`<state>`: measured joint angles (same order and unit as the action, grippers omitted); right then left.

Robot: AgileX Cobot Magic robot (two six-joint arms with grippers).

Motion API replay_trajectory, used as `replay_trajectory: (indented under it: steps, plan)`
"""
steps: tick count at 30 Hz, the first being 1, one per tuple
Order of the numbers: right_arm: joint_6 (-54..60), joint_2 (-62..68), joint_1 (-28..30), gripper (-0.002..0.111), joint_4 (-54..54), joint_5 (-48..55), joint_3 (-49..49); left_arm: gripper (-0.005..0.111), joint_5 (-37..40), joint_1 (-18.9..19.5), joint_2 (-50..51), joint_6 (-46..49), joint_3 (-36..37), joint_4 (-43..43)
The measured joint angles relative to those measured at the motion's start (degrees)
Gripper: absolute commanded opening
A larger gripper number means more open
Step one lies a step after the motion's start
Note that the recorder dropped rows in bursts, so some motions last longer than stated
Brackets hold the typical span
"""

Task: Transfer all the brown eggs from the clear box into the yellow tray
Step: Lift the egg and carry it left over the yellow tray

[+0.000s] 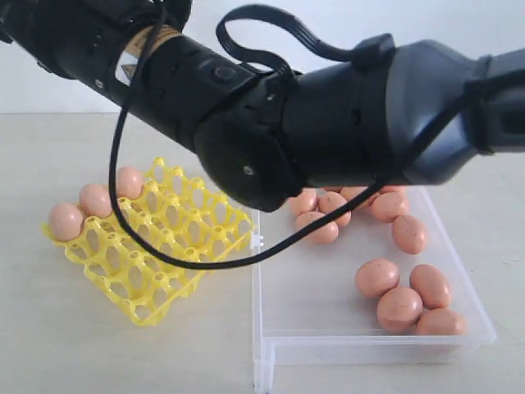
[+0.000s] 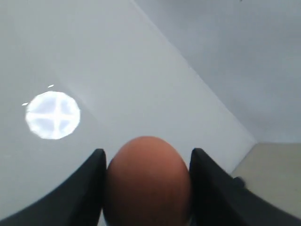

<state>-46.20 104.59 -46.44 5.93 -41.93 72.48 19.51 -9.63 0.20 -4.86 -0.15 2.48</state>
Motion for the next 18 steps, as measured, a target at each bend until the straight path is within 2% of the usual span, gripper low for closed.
replay_trajectory:
  steps: [3, 5, 7, 13, 15, 18]
  plan:
    - [-17.0, 3.1, 5.0, 0.0, 13.3, -7.5, 0.0, 0.004, 0.0, 0.0, 0.0, 0.0, 0.0, 0.0]
    - [-23.1, 5.8, 8.5, 0.0, 16.2, -11.7, 0.0, 0.004, 0.0, 0.0, 0.0, 0.0, 0.0, 0.0]
    - [-23.4, 6.6, 9.4, 0.0, 16.5, -11.5, 0.0, 0.004, 0.0, 0.0, 0.0, 0.0, 0.0, 0.0]
    - [-15.7, 6.8, 8.4, 0.0, 16.9, 0.6, 0.4, 0.004, 0.0, 0.0, 0.0, 0.0, 0.0, 0.0]
    - [-9.8, 7.1, 7.1, 0.0, 15.2, 8.0, 1.6, 0.004, 0.0, 0.0, 0.0, 0.0, 0.0, 0.0]
    - [5.5, 9.1, 4.8, 0.0, 7.2, 18.5, 6.0, 0.004, 0.0, 0.0, 0.0, 0.0, 0.0, 0.0]
